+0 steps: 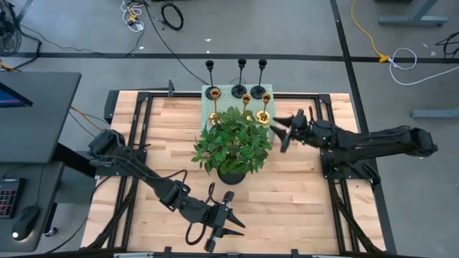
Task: Pick & Place candle stick holders
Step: Return to Home Position
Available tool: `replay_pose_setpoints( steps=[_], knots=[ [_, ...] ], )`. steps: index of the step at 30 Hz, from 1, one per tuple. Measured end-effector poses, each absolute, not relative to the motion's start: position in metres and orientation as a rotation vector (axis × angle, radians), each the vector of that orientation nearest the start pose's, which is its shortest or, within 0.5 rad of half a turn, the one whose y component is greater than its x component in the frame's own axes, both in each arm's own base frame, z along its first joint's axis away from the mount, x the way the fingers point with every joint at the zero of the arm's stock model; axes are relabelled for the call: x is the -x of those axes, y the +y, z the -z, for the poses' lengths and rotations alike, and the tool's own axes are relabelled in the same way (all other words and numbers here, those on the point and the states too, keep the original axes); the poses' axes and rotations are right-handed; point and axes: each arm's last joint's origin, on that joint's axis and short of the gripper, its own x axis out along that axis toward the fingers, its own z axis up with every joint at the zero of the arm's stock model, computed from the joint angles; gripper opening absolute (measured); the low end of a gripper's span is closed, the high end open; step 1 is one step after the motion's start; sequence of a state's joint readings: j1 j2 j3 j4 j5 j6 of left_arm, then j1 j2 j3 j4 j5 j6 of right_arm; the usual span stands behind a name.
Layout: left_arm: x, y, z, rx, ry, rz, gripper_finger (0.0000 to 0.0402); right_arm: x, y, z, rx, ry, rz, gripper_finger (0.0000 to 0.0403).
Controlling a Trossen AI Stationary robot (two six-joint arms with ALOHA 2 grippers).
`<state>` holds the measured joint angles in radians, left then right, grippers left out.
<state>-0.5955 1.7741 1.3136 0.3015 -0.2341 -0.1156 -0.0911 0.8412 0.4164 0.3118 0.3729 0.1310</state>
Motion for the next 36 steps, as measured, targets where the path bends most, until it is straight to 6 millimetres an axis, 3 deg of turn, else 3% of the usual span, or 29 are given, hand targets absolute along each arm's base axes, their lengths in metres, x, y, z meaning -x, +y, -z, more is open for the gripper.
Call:
replay_pose_setpoints(
  steps=[6,12,17,23,28,32,36],
  knots=[
    [-0.331,-0.237,-0.299,-0.070,0.146,0.200,0.0099,-0.176,0.004,-0.248,-0.174,0.087,0.205,0.0176],
    [-0.304,-0.241,-0.310,-0.156,0.194,0.049,0.0099,-0.170,0.032,-0.252,-0.204,0.061,0.128,0.0176],
    [-0.293,-0.235,-0.317,-0.178,0.214,0.029,0.0099,-0.170,0.065,-0.249,-0.195,0.058,0.074,0.0172],
    [-0.267,-0.208,-0.302,-0.121,0.187,0.051,0.0099,-0.159,0.106,-0.243,-0.147,0.040,0.077,0.0147],
    [-0.235,-0.178,-0.272,-0.065,0.087,0.053,0.0099,-0.148,0.133,-0.246,-0.011,-0.030,0.156,0.0118],
    [-0.215,-0.149,-0.251,-0.004,-0.021,0.077,0.0099,-0.136,0.142,-0.258,0.089,-0.098,0.101,0.0101],
    [-0.200,-0.130,-0.236,0.023,-0.141,0.107,0.0099,-0.123,0.132,-0.259,0.107,-0.133,0.067,0.0092]
  ],
)
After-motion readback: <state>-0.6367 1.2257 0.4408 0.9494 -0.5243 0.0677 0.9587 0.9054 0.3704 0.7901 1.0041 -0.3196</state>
